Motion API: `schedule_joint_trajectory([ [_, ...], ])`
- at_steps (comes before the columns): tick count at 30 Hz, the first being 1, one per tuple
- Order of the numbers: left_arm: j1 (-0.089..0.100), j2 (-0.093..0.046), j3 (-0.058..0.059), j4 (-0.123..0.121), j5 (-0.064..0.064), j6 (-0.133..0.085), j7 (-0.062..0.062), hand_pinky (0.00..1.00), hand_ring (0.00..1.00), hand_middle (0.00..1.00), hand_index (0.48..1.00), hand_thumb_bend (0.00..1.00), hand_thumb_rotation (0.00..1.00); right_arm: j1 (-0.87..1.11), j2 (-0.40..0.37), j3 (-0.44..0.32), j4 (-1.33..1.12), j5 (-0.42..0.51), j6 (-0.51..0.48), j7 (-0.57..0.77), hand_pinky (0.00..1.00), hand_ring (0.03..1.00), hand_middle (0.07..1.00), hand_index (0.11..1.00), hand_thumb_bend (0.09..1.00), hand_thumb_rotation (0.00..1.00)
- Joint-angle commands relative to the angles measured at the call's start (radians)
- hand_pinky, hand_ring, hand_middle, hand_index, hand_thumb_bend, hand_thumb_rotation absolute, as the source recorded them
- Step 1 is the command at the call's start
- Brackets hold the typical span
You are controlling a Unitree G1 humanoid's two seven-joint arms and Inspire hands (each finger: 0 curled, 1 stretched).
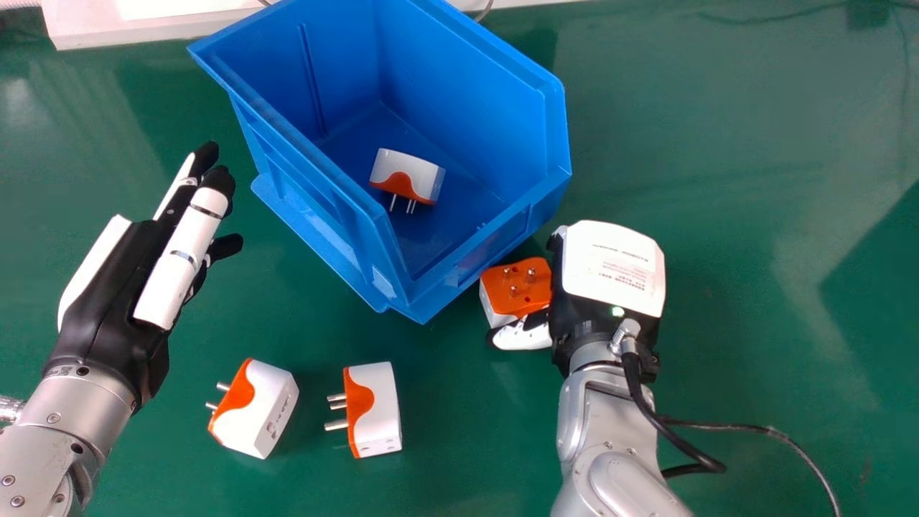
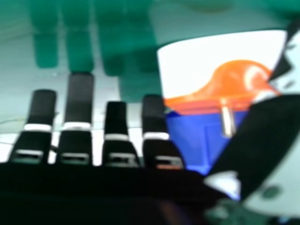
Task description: Pick all objects and put in blue box
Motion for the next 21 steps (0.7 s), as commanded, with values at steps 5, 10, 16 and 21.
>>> schedule_joint_trajectory([
  [5, -0.004, 0.003, -0.004, -0.038, 0.001, 0.010, 0.013, 0.92, 0.99, 1.00, 1.000, 0.43, 1.00, -0.004, 0.035, 0.022, 0.016, 0.038, -0.052, 0.031, 0.71, 0.781, 0.836, 0.734, 0.683, 0.35],
  [10, -0.001, 0.002, -0.008, -0.042, 0.000, 0.012, 0.018, 0.92, 0.99, 1.00, 1.000, 0.42, 1.00, -0.002, 0.040, 0.022, 0.021, 0.046, -0.079, 0.011, 0.71, 0.780, 0.833, 0.746, 0.658, 0.33],
  [16, 0.002, 0.002, -0.009, -0.049, 0.000, 0.016, 0.019, 0.92, 0.99, 1.00, 1.000, 0.42, 1.00, -0.007, 0.045, 0.017, 0.018, 0.062, -0.103, 0.014, 0.72, 0.784, 0.829, 0.726, 0.617, 0.25],
  [21, 0.001, 0.002, -0.009, -0.047, 0.000, 0.018, 0.020, 0.92, 0.99, 1.00, 1.000, 0.42, 1.00, -0.015, 0.057, 0.008, 0.029, 0.084, -0.117, 0.007, 0.73, 0.790, 0.817, 0.655, 0.606, 0.22],
])
